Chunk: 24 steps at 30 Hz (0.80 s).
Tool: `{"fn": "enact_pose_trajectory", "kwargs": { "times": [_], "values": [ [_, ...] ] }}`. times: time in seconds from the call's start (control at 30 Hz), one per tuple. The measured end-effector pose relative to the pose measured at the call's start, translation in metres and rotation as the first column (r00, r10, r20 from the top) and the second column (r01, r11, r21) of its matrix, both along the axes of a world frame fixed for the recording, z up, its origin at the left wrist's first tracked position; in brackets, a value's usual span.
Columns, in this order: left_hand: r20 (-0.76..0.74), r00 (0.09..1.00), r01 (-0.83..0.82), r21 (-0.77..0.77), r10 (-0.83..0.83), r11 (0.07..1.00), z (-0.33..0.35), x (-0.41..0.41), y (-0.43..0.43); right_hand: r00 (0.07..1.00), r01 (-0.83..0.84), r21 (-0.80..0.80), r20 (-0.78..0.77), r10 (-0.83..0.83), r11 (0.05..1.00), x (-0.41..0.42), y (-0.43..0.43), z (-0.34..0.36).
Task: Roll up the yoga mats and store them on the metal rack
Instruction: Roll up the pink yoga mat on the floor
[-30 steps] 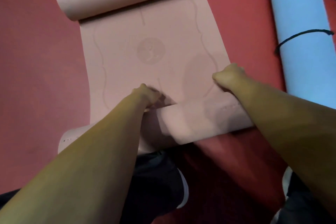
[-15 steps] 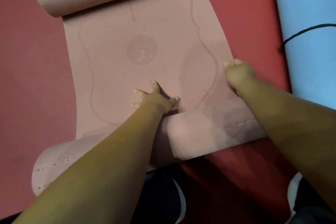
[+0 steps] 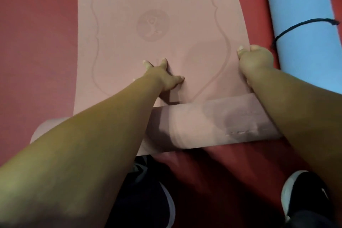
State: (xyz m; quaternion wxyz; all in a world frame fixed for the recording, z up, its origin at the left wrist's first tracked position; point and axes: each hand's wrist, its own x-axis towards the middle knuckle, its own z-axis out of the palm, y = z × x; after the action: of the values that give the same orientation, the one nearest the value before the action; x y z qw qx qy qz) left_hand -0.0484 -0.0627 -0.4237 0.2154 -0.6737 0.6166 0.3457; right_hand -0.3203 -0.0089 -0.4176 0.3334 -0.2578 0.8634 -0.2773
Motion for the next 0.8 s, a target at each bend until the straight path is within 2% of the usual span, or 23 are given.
{"fn": "enact_pose_trajectory", "kwargs": {
  "times": [0.1,0.17,0.2,0.3,0.4,0.47,0.53,0.6,0.7,0.8],
  "values": [
    [-0.011,0.99,0.137,-0.074,-0.138,0.988,0.004,-0.005,-0.012,1.0,0.012,0.024,-0.018,-0.012,1.0,-0.002,-0.009,0.01],
    [-0.082,0.947,0.3,-0.128,-0.312,0.945,0.005,-0.007,-0.023,0.998,0.051,0.034,-0.025,-0.05,0.998,-0.005,-0.015,0.02],
    [-0.132,0.93,0.328,-0.131,-0.344,0.936,0.008,-0.01,-0.028,0.998,0.051,0.043,-0.046,-0.049,0.998,-0.007,-0.017,0.024],
    [-0.211,0.941,0.253,-0.087,-0.266,0.964,0.011,-0.023,-0.037,0.967,-0.063,0.142,-0.236,0.095,0.988,-0.012,-0.014,0.026],
    [-0.142,0.931,0.335,-0.037,-0.337,0.941,0.013,-0.032,-0.024,0.889,-0.066,0.224,-0.428,0.159,0.972,-0.001,0.005,0.032],
    [-0.139,0.913,0.383,-0.027,-0.382,0.924,0.015,-0.03,-0.01,0.813,-0.255,0.256,-0.466,0.35,0.932,0.009,0.021,0.037],
    [-0.161,0.921,0.357,-0.019,-0.355,0.934,0.02,-0.022,0.006,0.709,-0.523,0.302,-0.365,0.603,0.797,0.02,0.035,0.04],
    [-0.144,0.958,0.256,0.038,-0.248,0.966,0.032,-0.009,0.022,0.611,-0.713,0.354,-0.112,0.784,0.606,0.034,0.045,0.048],
    [-0.193,0.971,0.19,0.259,-0.142,0.947,0.059,0.018,0.047,0.492,-0.822,0.41,0.16,0.856,0.395,0.059,0.059,0.065],
    [-0.223,0.959,0.262,0.465,-0.175,0.846,0.088,0.046,0.073,0.405,-0.843,0.478,0.267,0.874,0.245,0.072,0.078,0.081]
  ]
}}
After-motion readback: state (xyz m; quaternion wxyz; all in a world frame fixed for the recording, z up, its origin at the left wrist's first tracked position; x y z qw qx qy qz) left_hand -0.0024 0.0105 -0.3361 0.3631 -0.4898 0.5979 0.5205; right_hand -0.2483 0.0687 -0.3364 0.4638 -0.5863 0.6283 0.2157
